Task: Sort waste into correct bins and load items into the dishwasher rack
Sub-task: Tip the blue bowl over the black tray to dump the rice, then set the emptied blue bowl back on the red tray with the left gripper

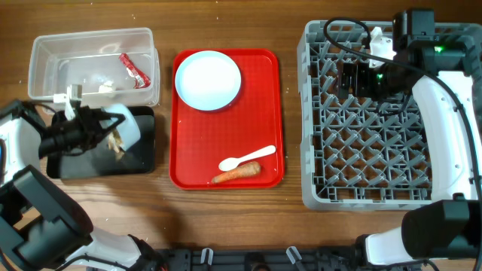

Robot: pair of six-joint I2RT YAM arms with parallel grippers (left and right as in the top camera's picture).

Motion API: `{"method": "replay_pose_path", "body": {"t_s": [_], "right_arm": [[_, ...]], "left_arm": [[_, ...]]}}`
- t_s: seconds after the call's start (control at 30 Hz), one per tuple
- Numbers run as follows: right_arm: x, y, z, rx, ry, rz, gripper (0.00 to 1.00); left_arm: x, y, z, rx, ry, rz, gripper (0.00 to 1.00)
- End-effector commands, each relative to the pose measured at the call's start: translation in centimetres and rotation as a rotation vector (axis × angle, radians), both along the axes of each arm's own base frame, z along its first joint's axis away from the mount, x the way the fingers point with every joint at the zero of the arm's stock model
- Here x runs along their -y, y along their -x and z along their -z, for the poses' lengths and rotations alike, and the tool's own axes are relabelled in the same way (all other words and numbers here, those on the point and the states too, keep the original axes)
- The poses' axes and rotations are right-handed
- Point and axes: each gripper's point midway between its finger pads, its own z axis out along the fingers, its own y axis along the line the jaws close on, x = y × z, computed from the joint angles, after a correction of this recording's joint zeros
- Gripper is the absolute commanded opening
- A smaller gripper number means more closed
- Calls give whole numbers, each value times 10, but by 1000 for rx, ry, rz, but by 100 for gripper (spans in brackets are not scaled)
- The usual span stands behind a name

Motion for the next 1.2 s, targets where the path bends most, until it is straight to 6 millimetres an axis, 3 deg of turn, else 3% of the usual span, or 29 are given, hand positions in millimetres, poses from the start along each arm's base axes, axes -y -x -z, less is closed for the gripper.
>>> {"method": "replay_pose_path", "body": {"t_s": [0.0, 0.37, 0.47, 0.83, 0.97, 1.03, 1.1, 1.17], "right_arm": [[1, 1, -1, 2, 14, -14, 99], [1, 1, -1, 1, 14, -14, 99], [1, 1, 0, -1, 14, -14, 99], [6, 9, 3, -34, 39, -9, 99], [5, 11, 3, -43, 38, -9, 99], [5, 14, 4, -55, 39, -10, 99], [5, 14, 4, -56, 38, -9, 99], [5, 14, 4, -56, 38, -9, 99]], "left_arm": [[3, 10, -2, 182, 20, 36, 4], [-6, 24, -9, 395, 23, 12, 4], [-10, 21, -12, 342, 99, -49, 4], [-14, 21, -15, 437, 47, -33, 4], [-19, 21, -1, 238, 117, -99, 4], [-9, 28, -13, 385, 77, -32, 4], [-14, 24, -9, 313, 123, -82, 4], [-13, 25, -14, 410, 70, -44, 4]]}}
